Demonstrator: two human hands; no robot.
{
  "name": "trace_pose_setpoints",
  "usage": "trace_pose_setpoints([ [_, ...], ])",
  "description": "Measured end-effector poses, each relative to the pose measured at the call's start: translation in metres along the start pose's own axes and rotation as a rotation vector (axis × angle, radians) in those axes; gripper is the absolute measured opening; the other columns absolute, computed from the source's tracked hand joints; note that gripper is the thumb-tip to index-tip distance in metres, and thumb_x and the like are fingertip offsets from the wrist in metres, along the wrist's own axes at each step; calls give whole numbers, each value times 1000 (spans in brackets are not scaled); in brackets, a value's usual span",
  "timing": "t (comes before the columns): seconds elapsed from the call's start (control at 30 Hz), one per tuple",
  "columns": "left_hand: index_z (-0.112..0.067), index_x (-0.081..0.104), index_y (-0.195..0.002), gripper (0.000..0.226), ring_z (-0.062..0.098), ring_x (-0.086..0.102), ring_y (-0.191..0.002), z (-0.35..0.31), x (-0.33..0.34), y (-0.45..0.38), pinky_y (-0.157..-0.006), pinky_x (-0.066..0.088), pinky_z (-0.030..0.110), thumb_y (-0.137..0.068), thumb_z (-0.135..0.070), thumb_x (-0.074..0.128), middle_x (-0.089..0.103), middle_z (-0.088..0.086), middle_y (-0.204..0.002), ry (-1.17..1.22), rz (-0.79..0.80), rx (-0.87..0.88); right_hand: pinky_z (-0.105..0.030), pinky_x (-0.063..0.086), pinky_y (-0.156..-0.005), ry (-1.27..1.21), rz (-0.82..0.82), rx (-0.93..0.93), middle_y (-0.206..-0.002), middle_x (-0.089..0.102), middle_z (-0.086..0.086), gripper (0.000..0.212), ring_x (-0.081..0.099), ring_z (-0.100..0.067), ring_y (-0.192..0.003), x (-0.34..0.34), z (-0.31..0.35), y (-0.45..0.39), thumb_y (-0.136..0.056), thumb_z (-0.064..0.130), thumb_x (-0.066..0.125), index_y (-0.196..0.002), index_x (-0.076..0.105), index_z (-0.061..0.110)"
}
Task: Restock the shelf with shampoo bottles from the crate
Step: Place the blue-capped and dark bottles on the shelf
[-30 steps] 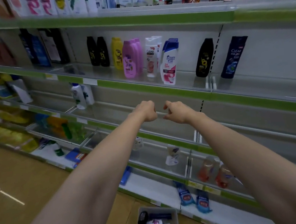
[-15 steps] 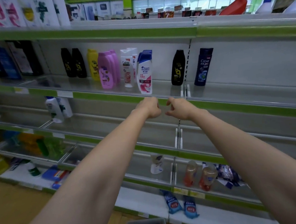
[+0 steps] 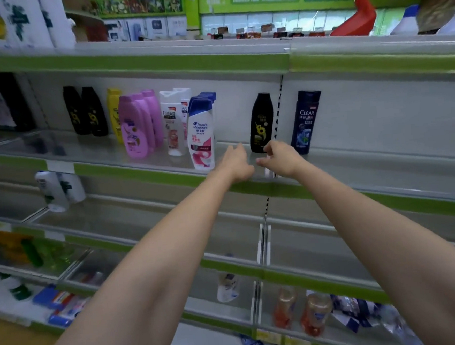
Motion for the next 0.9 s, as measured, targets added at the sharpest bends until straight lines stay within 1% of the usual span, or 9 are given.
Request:
trace_pose_setpoints([
  [0.17,-2,31,-141,61,33,40,-132,1,11,-53,-104,37,36,-88,-19,57,35,19,-146,42,-9,-55,-33,38,-100,-98,-24,80,-144,37,-17,62,44,-32,-126,0,-21,-59,-94,33,55,-141,30,1],
  [0.27,0,28,-141,61,34,41,-131,0,11,-76,-103,38,34,-90,-19,56,34,20,-145,102,5,-93,-31,38,-94,-193,-64,145,-141,42,-16,61,44,-30,-127,-2,-30,-86,-92,29,59,-139,31,2],
  [0.43,1,25,-141,61,32,39,-132,-2,16,-98,-99,38,32,-92,-20,54,34,20,-146,153,24,-121,-40,37,-105,-344,-113,219,-147,36,-18,78,41,-33,-132,4,-40,-118,-90,31,62,-147,16,4],
  [0.5,1,26,-141,58,32,39,-132,0,19,-99,-98,38,32,-93,-19,52,34,20,-146,155,42,-129,-41,36,-104,-390,-101,263,-147,37,-20,83,40,-35,-133,10,-42,-124,-91,31,60,-150,8,5],
  [0.57,1,26,-141,56,32,38,-133,3,20,-99,-100,38,32,-94,-16,50,34,20,-146,157,58,-125,-41,39,-99,-376,-107,288,-141,43,-23,75,45,-37,-127,14,-41,-124,-93,30,57,-148,12,5],
  [0.63,1,24,-143,57,32,38,-134,5,19,-97,-102,37,32,-94,-15,49,34,20,-147,165,73,-113,-40,42,-95,-360,-152,279,-135,49,-22,59,51,-37,-121,15,-38,-122,-93,26,57,-139,27,5],
  [0.7,1,25,-143,58,32,40,-133,8,16,-94,-100,39,32,-94,-15,50,36,20,-146,173,87,-104,-38,42,-92,-349,-172,254,-131,53,-19,50,53,-34,-118,14,-31,-117,-91,22,58,-133,37,4],
  [0.83,2,32,-137,53,33,51,-120,6,7,-82,-81,41,30,-92,-15,53,50,21,-133,194,132,-49,-38,44,-95,-403,-150,267,-129,57,-17,46,55,-32,-117,10,-15,-92,-90,15,61,-131,42,5],
  [0.9,3,36,-133,47,33,53,-117,4,1,-70,-77,40,29,-91,-13,52,53,21,-128,195,150,15,-38,44,-95,-435,-159,285,-128,57,-16,46,55,-31,-116,8,-6,-69,-90,14,60,-132,42,6],
])
Point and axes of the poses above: each hand's wrist, its own y-axis away from the middle knuckle, its own x-axis out of the palm, z = x × y, the point moved 4 cm from there along -y, towards the middle knuckle
